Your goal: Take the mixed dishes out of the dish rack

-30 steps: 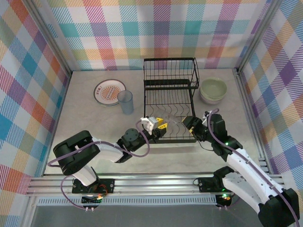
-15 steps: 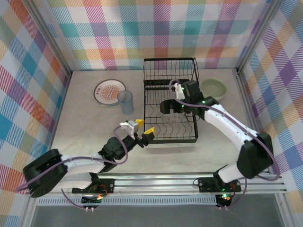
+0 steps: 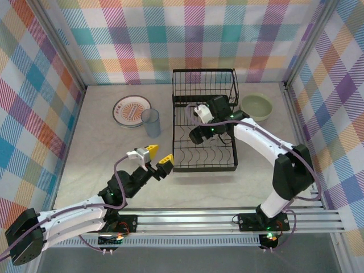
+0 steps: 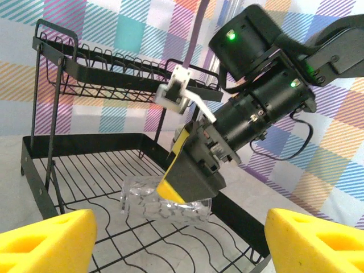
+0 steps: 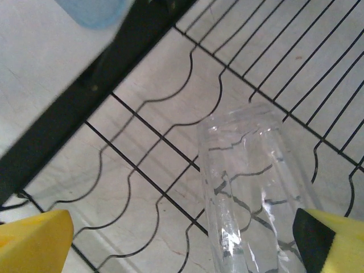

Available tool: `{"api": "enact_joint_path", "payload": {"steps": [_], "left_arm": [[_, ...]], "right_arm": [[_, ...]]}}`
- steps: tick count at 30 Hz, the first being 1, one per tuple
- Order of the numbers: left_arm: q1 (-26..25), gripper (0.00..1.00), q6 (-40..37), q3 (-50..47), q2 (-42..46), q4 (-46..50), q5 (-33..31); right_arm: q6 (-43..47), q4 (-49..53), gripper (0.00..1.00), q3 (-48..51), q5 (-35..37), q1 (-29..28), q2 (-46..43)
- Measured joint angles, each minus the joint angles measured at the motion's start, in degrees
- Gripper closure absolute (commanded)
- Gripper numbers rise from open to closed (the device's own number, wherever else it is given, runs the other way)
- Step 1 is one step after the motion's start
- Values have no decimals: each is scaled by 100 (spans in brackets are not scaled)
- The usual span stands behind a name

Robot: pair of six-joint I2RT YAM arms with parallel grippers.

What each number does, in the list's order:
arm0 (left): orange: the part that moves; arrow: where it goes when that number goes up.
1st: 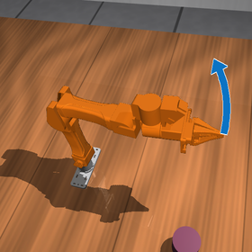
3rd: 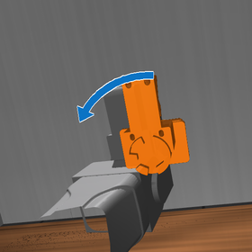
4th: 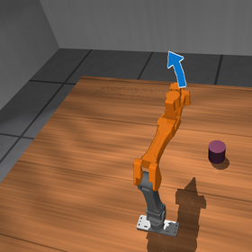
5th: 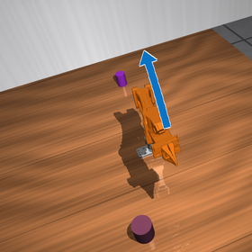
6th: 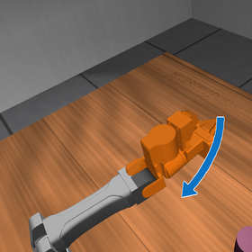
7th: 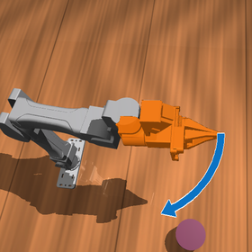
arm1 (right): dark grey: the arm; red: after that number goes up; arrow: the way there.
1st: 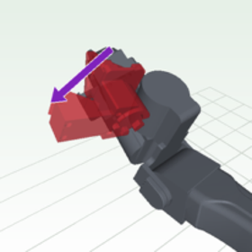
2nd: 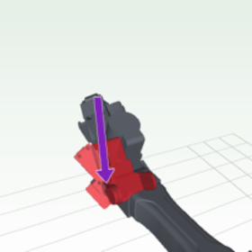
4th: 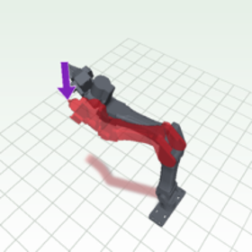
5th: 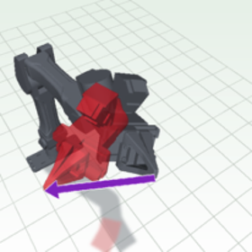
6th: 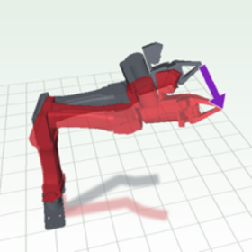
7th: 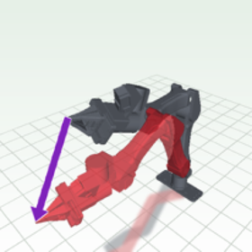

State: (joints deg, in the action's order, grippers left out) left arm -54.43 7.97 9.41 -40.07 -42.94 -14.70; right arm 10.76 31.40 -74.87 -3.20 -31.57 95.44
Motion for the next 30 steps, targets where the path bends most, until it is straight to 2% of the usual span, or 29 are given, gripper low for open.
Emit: {"api": "enact_joint_path", "payload": {"steps": [13,22,30], "left_arm": [[0,23,111,-170,540,527,-2],[0,24,170,-188,632,555,0],[0,24,175,-238,656,557,2]], "right_arm": [[374,87,1,-223,1126,15,588],[472,811,1,-951,1152,22,1198],[339,1456,1,-1325,1045,2,1349]]}}
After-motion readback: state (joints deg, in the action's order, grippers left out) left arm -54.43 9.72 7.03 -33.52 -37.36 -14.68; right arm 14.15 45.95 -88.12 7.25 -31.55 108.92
